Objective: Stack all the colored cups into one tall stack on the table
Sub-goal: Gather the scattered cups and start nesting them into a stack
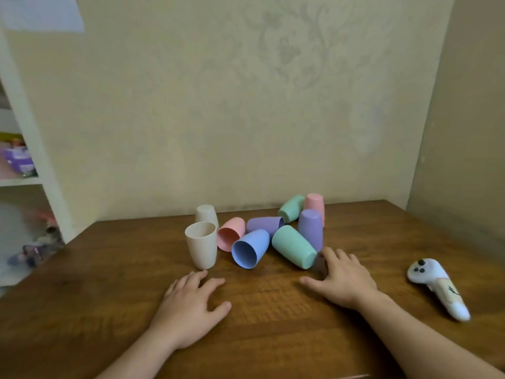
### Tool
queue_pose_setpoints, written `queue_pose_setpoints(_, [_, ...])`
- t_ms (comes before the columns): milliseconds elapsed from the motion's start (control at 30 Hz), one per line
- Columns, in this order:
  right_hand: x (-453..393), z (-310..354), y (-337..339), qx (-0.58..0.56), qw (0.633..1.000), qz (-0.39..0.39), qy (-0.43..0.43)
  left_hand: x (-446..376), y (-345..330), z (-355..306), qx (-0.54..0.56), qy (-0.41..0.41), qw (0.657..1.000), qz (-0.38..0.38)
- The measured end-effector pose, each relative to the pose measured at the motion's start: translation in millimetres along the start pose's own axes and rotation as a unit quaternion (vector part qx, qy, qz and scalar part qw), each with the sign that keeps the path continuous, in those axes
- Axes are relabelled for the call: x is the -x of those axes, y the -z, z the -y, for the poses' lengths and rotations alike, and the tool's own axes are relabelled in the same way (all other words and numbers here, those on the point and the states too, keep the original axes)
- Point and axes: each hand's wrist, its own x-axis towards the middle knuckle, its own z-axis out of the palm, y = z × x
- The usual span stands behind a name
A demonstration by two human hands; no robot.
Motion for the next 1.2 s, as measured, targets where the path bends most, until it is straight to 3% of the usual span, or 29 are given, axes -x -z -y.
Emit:
queue_pose_setpoints(233, [-31.6,41.4,-15.8,-0.024,0.991,-0.133,-0.004,-0.5,-4.6,4.6,0.031,-0.01,0.999,-0.024])
queue_pose_setpoints(400, [-40.4,38.1,-35.7,-0.052,0.987,-0.149,0.029,-1.4,-5.3,7.7,0.049,-0.013,0.998,-0.033])
queue_pose_setpoints(533, [-36.1,33.9,-31.8,-0.154,0.976,-0.154,0.013,-1.7,-2.0,5.3,0.054,-0.039,0.995,-0.069])
queue_pose_setpoints(633, [-21.5,38.5,-22.6,-0.29,0.944,-0.159,0.001,-0.1,1.5,1.0,0.092,-0.05,0.991,-0.087])
queue_pose_setpoints(733, [-1.1,61.3,-13.9,-0.364,0.919,-0.135,0.064,-3.3,0.8,-5.9,0.219,-0.053,0.967,-0.12])
queue_pose_setpoints(833, [16.5,89.6,-25.6,-0.408,0.896,-0.091,0.148,-10.0,5.8,-29.8,0.379,-0.059,0.918,-0.1])
queue_pose_setpoints(933, [26.1,103.1,-46.6,-0.371,0.901,-0.067,0.217,-14.2,7.8,-57.2,0.455,-0.065,0.878,-0.135])
queue_pose_setpoints(1000, [21.8,99.2,-52.0,-0.332,0.905,-0.095,0.25,-17.3,8.1,-64.3,0.47,-0.059,0.86,-0.187])
queue_pose_setpoints(1100, [10.3,87.6,-56.3,-0.336,0.904,-0.152,0.218,-27.4,11.2,-49.7,0.498,-0.043,0.835,-0.231])
queue_pose_setpoints(1200, [3.0,85.9,-62.2,-0.352,0.904,-0.19,0.153,-36.8,14.9,-26.4,0.467,-0.009,0.851,-0.241])
